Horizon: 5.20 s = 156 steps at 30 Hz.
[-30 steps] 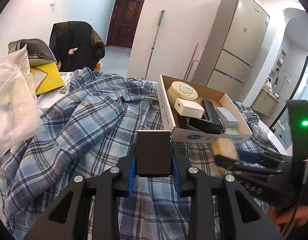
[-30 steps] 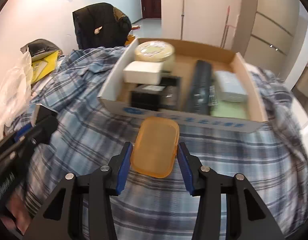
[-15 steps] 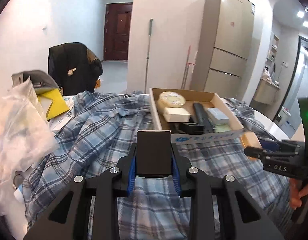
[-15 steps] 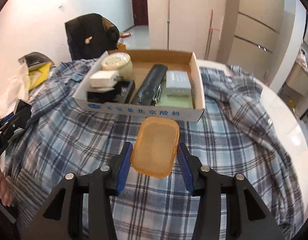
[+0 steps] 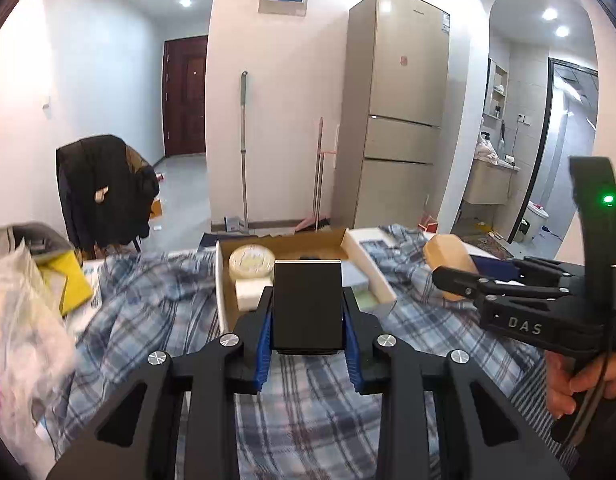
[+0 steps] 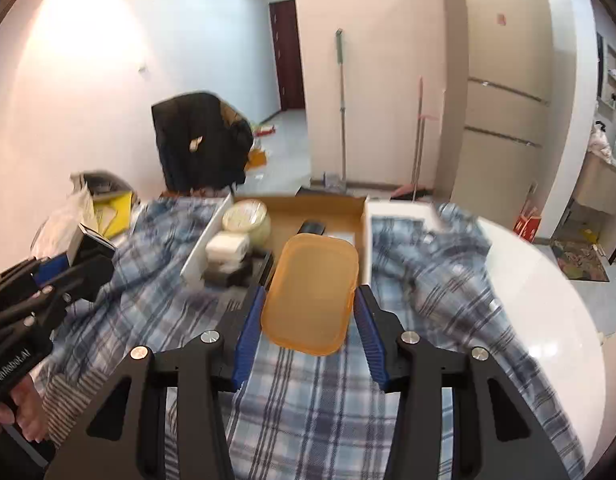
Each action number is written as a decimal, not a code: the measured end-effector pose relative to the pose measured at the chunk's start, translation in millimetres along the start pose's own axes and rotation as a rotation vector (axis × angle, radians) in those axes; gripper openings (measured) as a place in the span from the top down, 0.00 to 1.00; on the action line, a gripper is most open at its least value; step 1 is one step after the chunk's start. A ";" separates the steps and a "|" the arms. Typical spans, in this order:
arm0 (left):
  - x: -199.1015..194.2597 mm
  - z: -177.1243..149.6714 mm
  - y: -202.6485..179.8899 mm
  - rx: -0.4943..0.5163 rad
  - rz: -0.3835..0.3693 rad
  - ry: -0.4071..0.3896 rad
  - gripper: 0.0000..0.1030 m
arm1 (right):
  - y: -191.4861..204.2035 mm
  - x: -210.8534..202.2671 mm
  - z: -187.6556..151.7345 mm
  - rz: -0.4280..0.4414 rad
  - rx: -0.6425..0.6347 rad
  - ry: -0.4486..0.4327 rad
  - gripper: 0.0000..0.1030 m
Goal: Organize rigid objects
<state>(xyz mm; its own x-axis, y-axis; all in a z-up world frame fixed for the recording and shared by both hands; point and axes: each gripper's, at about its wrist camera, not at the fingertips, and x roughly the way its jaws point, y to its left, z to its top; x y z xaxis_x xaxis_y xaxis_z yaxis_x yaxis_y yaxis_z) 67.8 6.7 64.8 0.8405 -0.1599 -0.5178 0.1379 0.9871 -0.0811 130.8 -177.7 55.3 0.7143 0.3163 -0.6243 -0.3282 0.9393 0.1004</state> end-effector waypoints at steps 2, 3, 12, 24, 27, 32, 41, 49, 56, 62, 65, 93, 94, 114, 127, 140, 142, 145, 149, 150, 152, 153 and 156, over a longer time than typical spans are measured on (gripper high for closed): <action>-0.5 16.5 -2.9 -0.005 -0.002 -0.029 0.69 | -4.4 -7.4 15.2 -0.008 0.002 -0.043 0.57; -2.3 28.1 -4.5 -0.002 -0.001 -0.055 0.69 | -6.6 -11.7 24.3 -0.016 0.008 -0.070 0.57; 12.1 105.7 -17.4 0.074 0.038 -0.173 0.69 | 0.9 -1.1 96.1 -0.022 -0.010 -0.177 0.57; 108.3 73.7 32.2 -0.038 0.054 -0.030 0.69 | 4.9 86.2 89.4 -0.055 0.011 -0.093 0.57; 128.1 65.9 44.1 -0.067 0.067 0.012 0.69 | 0.1 114.6 75.9 -0.048 0.026 -0.027 0.57; 153.1 53.6 43.6 -0.058 0.060 0.069 0.69 | -1.7 149.0 56.9 -0.056 -0.002 0.060 0.57; 181.1 35.8 44.5 -0.080 0.063 0.144 0.69 | -0.3 206.4 22.6 0.017 0.002 0.255 0.57; 183.4 34.2 48.5 -0.091 0.066 0.144 0.69 | -2.3 211.4 21.8 -0.013 0.002 0.271 0.46; 175.4 37.6 42.6 -0.076 0.062 0.121 0.69 | -13.8 178.7 42.5 -0.025 0.025 0.169 0.32; 187.7 32.3 38.1 -0.119 -0.014 0.128 0.69 | -28.5 160.9 54.4 -0.083 0.028 0.115 0.32; 203.8 22.8 32.2 -0.143 -0.066 0.173 0.69 | -38.4 163.1 53.4 -0.085 0.060 0.123 0.32; 214.8 19.9 24.1 -0.074 0.014 0.158 0.26 | -49.4 164.8 52.1 -0.088 0.087 0.139 0.32; 207.3 24.3 24.3 -0.072 0.020 0.132 0.26 | -49.7 161.6 53.8 -0.086 0.090 0.131 0.32; -30.8 60.3 12.0 0.020 0.131 -0.330 0.00 | -12.8 -35.1 49.1 -0.041 0.028 -0.251 0.21; -108.2 -4.7 -10.6 0.057 0.188 -0.519 0.00 | -1.2 -98.5 -6.5 -0.032 0.037 -0.504 0.00; -73.9 -55.0 0.1 0.056 0.224 -0.497 0.00 | 1.8 -79.8 -59.2 -0.053 -0.044 -0.572 0.00; -65.2 -65.2 0.2 0.060 0.213 -0.507 0.00 | 2.2 -70.7 -70.1 -0.056 -0.051 -0.556 0.00; -51.4 -76.8 1.2 0.054 0.192 -0.495 0.00 | 4.1 -60.2 -84.2 -0.082 -0.067 -0.557 0.00; -43.0 -82.9 -1.5 0.070 0.184 -0.475 0.00 | 5.7 -49.1 -96.3 -0.099 -0.077 -0.555 0.00; -44.8 -84.0 -2.2 0.071 0.179 -0.487 0.00 | 4.9 -47.7 -96.4 -0.099 -0.076 -0.549 0.00; -46.6 -87.1 -3.1 0.074 0.178 -0.504 0.00 | 0.9 -49.3 -96.0 -0.105 -0.061 -0.553 0.00; -46.0 -89.8 -4.2 0.079 0.179 -0.506 0.00 | -0.8 -50.7 -98.0 -0.102 -0.053 -0.557 0.00; -43.8 -90.1 -6.3 0.090 0.189 -0.494 0.00 | -5.6 -50.9 -99.5 -0.100 -0.030 -0.554 0.00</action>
<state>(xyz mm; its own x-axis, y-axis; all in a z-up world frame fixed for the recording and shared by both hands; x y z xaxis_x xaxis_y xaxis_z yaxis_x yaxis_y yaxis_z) -17.1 7.8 11.2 0.9985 0.0168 -0.0517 -0.0138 0.9982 0.0592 34.8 -212.3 9.5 0.9579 0.2565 -0.1290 -0.2541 0.9666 0.0347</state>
